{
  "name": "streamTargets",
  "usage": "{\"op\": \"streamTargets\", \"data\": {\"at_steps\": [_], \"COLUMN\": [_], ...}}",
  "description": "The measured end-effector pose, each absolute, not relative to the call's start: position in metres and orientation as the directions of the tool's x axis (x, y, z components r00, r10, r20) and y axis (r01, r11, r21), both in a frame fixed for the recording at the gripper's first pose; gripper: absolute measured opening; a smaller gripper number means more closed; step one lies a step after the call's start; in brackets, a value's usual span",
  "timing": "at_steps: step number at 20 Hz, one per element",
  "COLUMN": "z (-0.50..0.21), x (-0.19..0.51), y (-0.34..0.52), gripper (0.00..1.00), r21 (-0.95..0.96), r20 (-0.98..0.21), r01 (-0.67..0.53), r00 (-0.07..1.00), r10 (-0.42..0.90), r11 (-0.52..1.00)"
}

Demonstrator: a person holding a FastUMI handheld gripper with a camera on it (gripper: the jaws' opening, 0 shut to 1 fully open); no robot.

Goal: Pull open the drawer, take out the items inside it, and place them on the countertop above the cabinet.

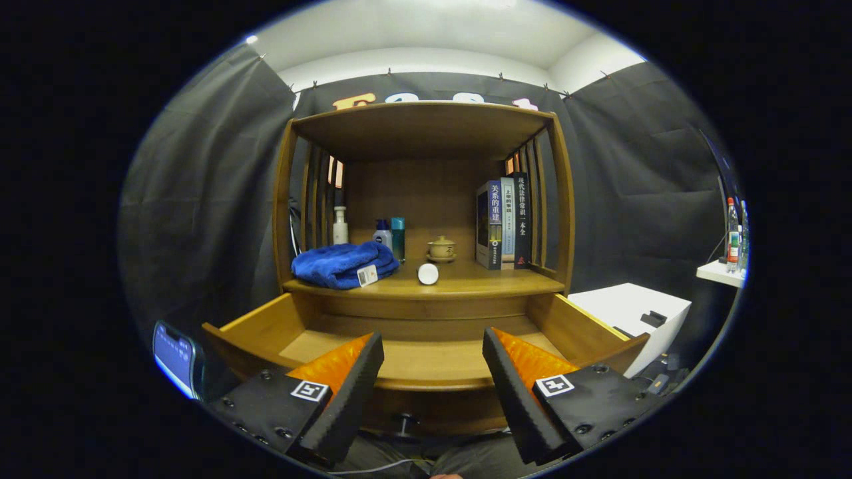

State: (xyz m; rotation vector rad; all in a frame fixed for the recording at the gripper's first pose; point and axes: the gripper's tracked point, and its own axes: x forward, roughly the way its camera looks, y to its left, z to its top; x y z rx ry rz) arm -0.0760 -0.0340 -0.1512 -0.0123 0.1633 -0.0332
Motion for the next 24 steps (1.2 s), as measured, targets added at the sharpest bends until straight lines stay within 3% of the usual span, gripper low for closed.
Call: {"op": "streamTargets", "data": {"at_steps": [10,18,24], "z": [-0.206,-0.236,-0.238], "x": [-0.097,-0.085,-0.069], "y": [-0.011,-0.023,-0.021], "gripper": [0.98,0.97,0.98], "r21": [-0.031,-0.024,-0.006], "r20": [-0.245,-0.324,-0.326], "r01": [-0.037,0.051,0.041], "r00": [0.969,0.944,0.945], "r10": [0.028,-0.057,-0.041], "r11": [0.999,0.998,0.999]}}
